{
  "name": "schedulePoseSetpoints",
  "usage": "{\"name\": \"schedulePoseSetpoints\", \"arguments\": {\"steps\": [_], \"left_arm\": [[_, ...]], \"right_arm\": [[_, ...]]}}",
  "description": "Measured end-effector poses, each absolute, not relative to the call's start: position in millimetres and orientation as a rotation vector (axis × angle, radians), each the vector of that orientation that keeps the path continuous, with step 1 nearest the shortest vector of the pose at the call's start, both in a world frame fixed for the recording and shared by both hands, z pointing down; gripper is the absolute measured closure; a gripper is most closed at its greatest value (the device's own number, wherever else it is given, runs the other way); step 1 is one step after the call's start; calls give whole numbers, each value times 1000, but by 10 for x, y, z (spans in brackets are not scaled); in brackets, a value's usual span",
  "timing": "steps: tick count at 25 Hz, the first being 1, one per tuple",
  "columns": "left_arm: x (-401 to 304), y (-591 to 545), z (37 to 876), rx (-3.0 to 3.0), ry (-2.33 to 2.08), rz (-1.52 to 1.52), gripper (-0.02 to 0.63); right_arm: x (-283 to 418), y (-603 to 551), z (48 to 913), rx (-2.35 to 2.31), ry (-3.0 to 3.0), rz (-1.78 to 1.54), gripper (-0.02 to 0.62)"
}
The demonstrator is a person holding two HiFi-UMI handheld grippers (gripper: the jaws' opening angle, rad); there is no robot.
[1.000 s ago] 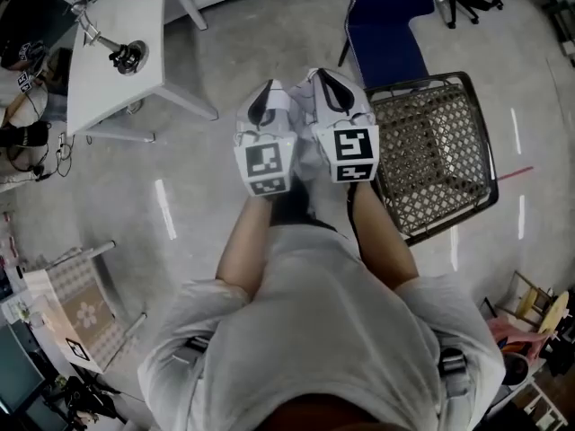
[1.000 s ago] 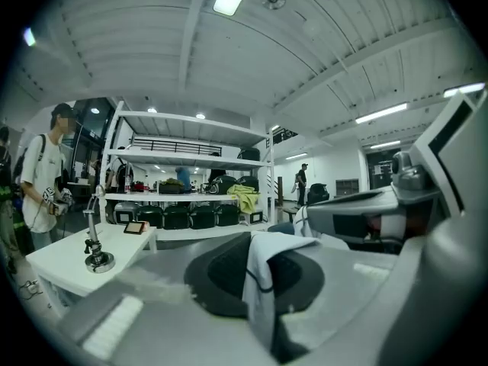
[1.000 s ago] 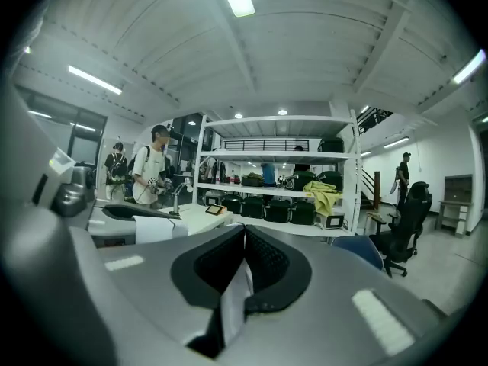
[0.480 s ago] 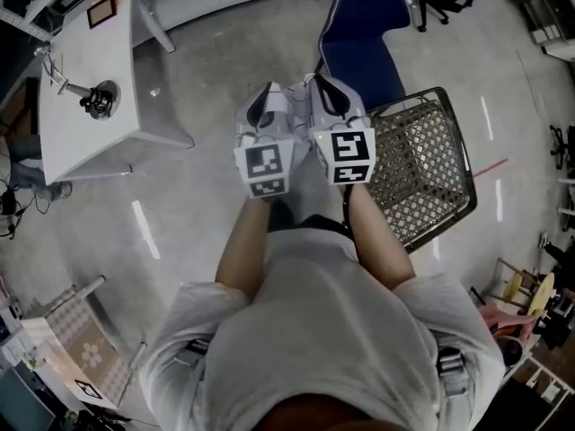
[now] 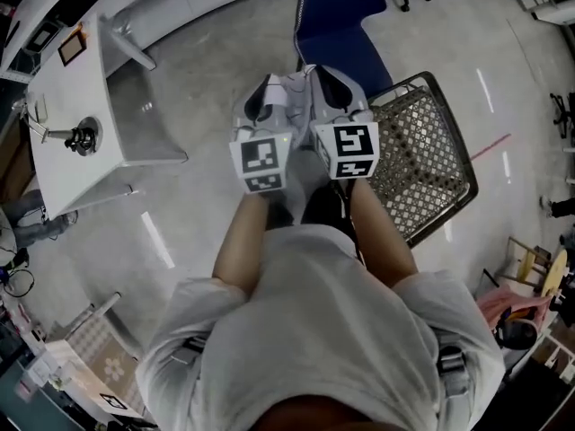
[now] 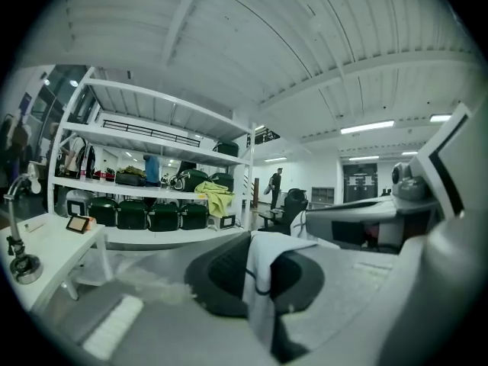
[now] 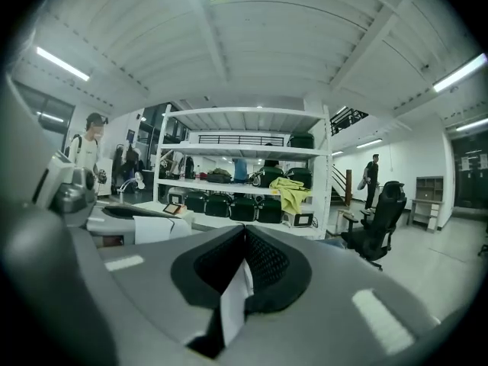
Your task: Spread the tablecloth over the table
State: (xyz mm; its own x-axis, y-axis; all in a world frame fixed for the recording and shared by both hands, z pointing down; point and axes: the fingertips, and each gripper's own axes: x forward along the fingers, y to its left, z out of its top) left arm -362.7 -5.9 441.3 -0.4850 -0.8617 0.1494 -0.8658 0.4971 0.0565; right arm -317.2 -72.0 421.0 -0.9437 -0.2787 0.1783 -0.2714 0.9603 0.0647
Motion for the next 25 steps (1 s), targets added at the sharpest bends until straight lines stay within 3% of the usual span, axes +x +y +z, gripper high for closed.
{"name": "schedulePoseSetpoints", "arguments": {"steps": [10, 17, 25], "left_arm": [[-3510, -1216, 4442, 1515, -2523, 159, 586], [-3221, -2050, 4184, 1655, -2483, 139, 586], [-2813, -2762, 4508, 1775, -2336, 300, 586]], "right_arm": [[-3174, -1666, 4243, 436, -2966, 93, 588], [-2583, -2763, 4113, 675, -2971, 157, 588], [-2314, -3296, 4438, 717, -2955, 222, 588]]}}
